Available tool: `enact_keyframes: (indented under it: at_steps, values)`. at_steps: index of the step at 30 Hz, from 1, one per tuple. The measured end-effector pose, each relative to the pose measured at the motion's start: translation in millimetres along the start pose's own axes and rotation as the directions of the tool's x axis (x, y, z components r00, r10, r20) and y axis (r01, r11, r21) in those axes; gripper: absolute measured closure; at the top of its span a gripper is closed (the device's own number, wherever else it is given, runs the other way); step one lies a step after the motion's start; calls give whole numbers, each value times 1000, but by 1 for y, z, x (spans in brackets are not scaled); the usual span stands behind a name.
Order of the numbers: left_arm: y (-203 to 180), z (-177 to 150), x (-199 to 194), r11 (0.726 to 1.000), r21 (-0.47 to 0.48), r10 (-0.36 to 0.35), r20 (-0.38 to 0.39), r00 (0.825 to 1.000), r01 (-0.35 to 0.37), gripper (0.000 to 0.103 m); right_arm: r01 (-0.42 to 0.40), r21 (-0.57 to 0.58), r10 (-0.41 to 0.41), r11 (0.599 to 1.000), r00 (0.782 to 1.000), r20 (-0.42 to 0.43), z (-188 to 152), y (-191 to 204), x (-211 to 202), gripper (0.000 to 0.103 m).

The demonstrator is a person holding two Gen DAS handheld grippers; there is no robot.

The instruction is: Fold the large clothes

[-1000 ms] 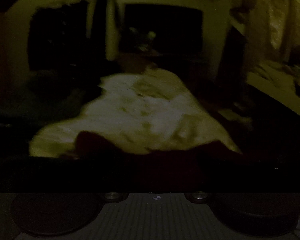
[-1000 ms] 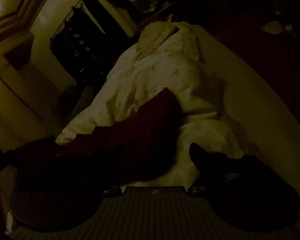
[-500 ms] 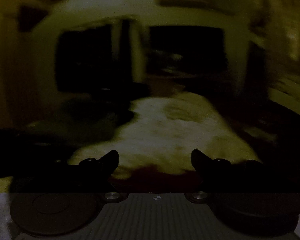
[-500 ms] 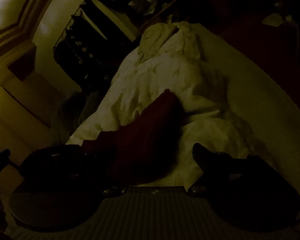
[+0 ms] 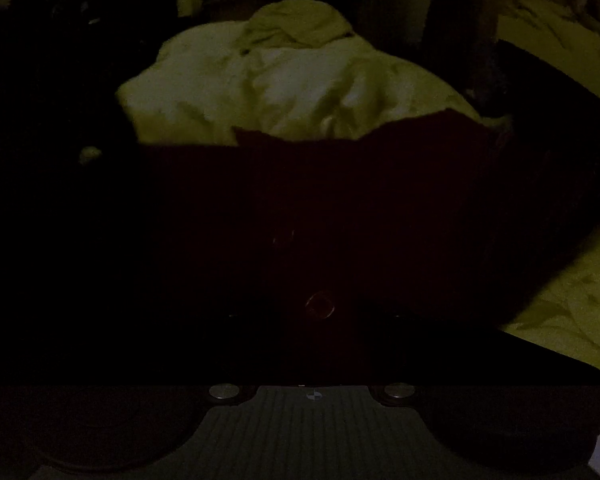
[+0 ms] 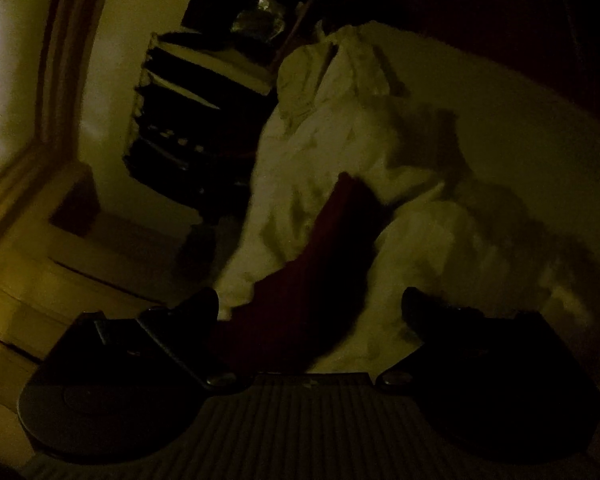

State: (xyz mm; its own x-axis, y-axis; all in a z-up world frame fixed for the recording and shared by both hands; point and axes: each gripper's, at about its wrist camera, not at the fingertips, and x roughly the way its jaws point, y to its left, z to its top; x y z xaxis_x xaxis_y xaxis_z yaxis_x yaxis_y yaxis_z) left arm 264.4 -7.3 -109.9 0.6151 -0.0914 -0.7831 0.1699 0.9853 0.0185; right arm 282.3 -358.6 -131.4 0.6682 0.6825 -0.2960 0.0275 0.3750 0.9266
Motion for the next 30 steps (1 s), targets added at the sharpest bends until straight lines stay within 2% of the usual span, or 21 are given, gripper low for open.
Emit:
enact_keyframes:
  at_steps: [2, 4, 8, 10, 11, 14, 18, 21, 22, 24, 26, 27, 28, 30]
  values:
    - [-7, -1, -3, 1000, 9, 12, 1, 1000, -12, 0, -62, 51, 63, 997, 998, -18, 1, -5, 2, 4]
    - [-8, -1, -4, 1000, 16, 15, 1, 1000, -15, 0, -101, 48, 103, 994, 994, -31, 1, -1, 6, 4]
    - [-6, 3, -21, 1000, -13, -13, 16, 1000, 14, 0, -112, -6, 111, 994, 988, -103, 1, 20, 23, 4]
    - [1, 8, -37, 997, -55, -53, 30, 998, 55, 0, -73, -35, 67, 997, 985, -158, 1, 28, 37, 4]
    - [3, 9, -46, 994, -73, -75, 50, 996, 78, 0, -13, -63, 2, 998, 985, -172, 1, 32, 45, 4]
    - [16, 3, -83, 985, -122, -102, 147, 984, 120, 0, 79, -147, -109, 986, 972, -209, 0, 37, 70, 7]
    - [45, -10, -123, 961, -256, -35, 251, 967, 101, 0, 95, -198, -141, 976, 962, -234, 2, 42, 90, 8]
    - [70, -22, -153, 938, -337, 31, 324, 946, 84, 0, 126, -225, -178, 966, 957, -227, 0, 43, 98, 9]
    - [78, -27, -160, 927, -360, 27, 343, 939, 104, 0, 152, -247, -206, 957, 956, -207, -2, 46, 95, 15]
    - [89, -34, -166, 912, -391, 20, 355, 935, 129, 0, 247, -357, -294, 901, 952, -82, -10, 63, 82, 14]
    - [91, -43, -172, 901, -416, 44, 371, 927, 124, 0, 392, -501, -387, 772, 914, 118, -26, 91, 68, 6]
    - [90, -47, -175, 897, -427, 65, 381, 922, 113, 0, 408, -551, -385, 728, 908, 164, -34, 104, 64, 6]
    - [86, -51, -179, 893, -441, 101, 386, 917, 87, 0, 380, -607, -356, 698, 919, 167, -43, 118, 62, 6]
    - [80, -57, -188, 888, -460, 191, 396, 898, 14, 0, 278, -680, -298, 678, 950, 91, -58, 146, 64, 4]
